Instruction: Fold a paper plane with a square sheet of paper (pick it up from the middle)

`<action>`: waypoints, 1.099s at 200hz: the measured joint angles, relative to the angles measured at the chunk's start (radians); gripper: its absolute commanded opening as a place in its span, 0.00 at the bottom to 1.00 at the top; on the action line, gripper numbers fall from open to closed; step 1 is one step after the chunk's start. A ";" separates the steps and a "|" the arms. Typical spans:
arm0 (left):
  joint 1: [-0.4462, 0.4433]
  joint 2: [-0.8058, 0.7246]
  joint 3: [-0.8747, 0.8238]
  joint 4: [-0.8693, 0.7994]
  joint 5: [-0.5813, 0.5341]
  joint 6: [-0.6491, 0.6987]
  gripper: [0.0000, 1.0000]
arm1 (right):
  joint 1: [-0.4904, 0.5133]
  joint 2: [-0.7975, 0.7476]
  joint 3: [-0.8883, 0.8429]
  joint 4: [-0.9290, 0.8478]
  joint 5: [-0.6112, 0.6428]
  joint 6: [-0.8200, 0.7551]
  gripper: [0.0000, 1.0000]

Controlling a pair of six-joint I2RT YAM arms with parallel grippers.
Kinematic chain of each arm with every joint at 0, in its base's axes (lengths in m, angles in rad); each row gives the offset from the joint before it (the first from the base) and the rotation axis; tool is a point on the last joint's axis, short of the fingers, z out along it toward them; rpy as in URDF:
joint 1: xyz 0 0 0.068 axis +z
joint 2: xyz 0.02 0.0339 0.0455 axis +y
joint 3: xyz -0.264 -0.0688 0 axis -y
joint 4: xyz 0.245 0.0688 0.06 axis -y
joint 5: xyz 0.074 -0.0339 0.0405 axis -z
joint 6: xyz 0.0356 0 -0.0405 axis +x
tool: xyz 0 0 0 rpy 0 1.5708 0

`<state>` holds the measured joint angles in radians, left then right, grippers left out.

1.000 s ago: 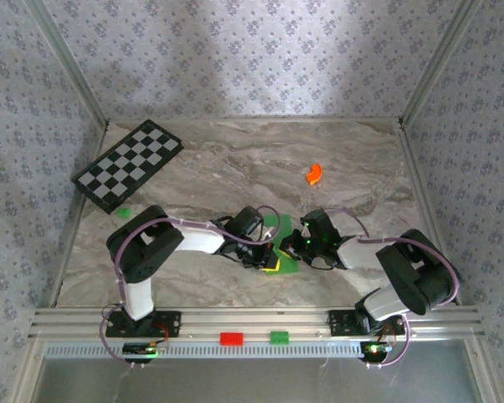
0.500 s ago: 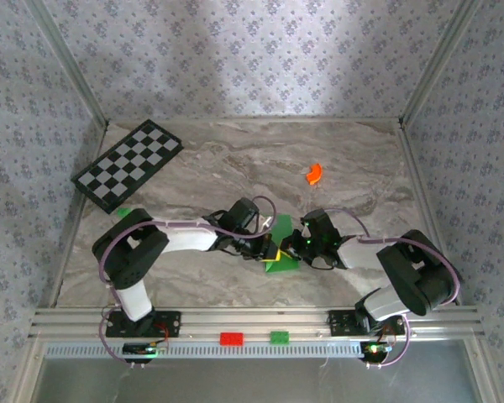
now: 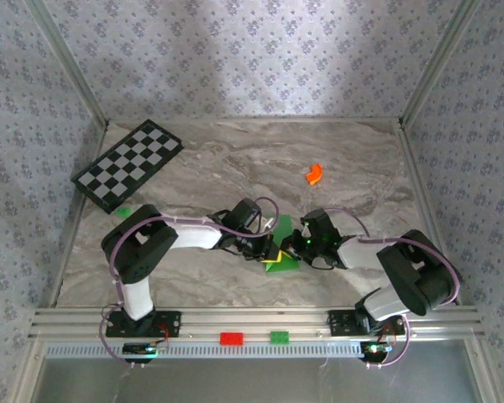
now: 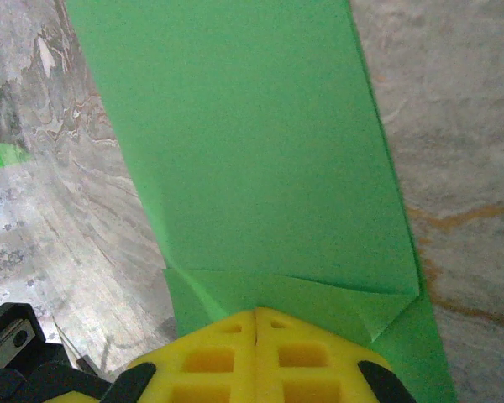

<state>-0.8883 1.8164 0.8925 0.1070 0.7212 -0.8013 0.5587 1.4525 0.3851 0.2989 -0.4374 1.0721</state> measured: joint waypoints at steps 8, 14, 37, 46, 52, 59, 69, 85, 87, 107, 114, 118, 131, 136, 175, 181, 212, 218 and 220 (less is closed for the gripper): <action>-0.002 0.001 0.006 -0.004 0.001 0.006 0.06 | 0.000 0.000 0.000 0.000 0.000 0.000 0.00; -0.004 0.005 0.014 -0.006 0.001 0.012 0.06 | 0.000 0.000 0.000 0.000 0.000 0.000 0.00; -0.009 0.027 0.042 -0.025 -0.001 0.034 0.06 | 0.000 -0.002 0.000 -0.003 0.000 0.000 0.00; -0.009 0.037 0.047 -0.032 -0.002 0.042 0.06 | 0.000 -0.002 0.000 -0.003 0.000 0.000 0.00; -0.009 0.041 0.047 -0.037 -0.004 0.050 0.06 | -0.001 -0.002 0.000 -0.003 0.000 0.000 0.00; -0.009 0.048 0.047 -0.044 -0.005 0.053 0.06 | -0.001 -0.002 0.000 -0.004 0.000 0.000 0.00; -0.009 0.057 0.047 -0.053 -0.005 0.060 0.05 | -0.001 -0.002 0.000 -0.004 -0.001 0.000 0.00; -0.009 0.065 0.047 -0.062 -0.007 0.068 0.05 | -0.001 -0.002 0.000 -0.005 -0.001 -0.004 0.00; -0.009 0.065 0.047 -0.063 -0.008 0.070 0.05 | -0.001 -0.003 0.000 -0.006 0.000 -0.005 0.00; -0.010 0.065 0.037 -0.062 -0.007 0.082 0.05 | -0.002 -0.004 0.000 -0.008 -0.001 -0.008 0.00; -0.010 0.065 0.030 -0.062 -0.007 0.086 0.05 | -0.002 -0.004 0.000 -0.008 -0.001 -0.008 0.00; -0.010 0.065 0.026 -0.061 -0.007 0.087 0.05 | -0.002 -0.004 0.000 -0.008 -0.001 -0.008 0.00; -0.010 0.065 0.012 -0.062 -0.007 0.094 0.05 | -0.003 -0.004 0.001 -0.011 -0.002 -0.010 0.00; -0.010 0.065 0.007 -0.061 -0.006 0.097 0.05 | -0.003 -0.004 0.002 -0.013 -0.002 -0.011 0.00; -0.011 0.059 0.002 -0.063 -0.010 0.129 0.05 | -0.005 -0.004 0.005 -0.022 -0.005 -0.015 0.00; -0.012 0.056 0.000 -0.067 -0.011 0.134 0.05 | -0.005 -0.004 0.006 -0.023 -0.005 -0.015 0.00; -0.021 0.037 -0.014 -0.094 -0.022 0.156 0.06 | -0.007 -0.004 0.006 -0.027 -0.008 -0.016 0.00; -0.023 0.033 -0.017 -0.096 -0.024 0.159 0.06 | -0.007 -0.004 0.006 -0.027 -0.008 -0.016 0.00; -0.024 0.031 -0.018 -0.098 -0.026 0.162 0.06 | -0.007 -0.004 0.006 -0.028 -0.008 -0.016 0.00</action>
<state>-0.9123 1.8477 0.8745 0.0090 0.6949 -0.6392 0.5518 1.4487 0.3916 0.2707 -0.4458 1.0561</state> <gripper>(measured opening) 0.058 0.049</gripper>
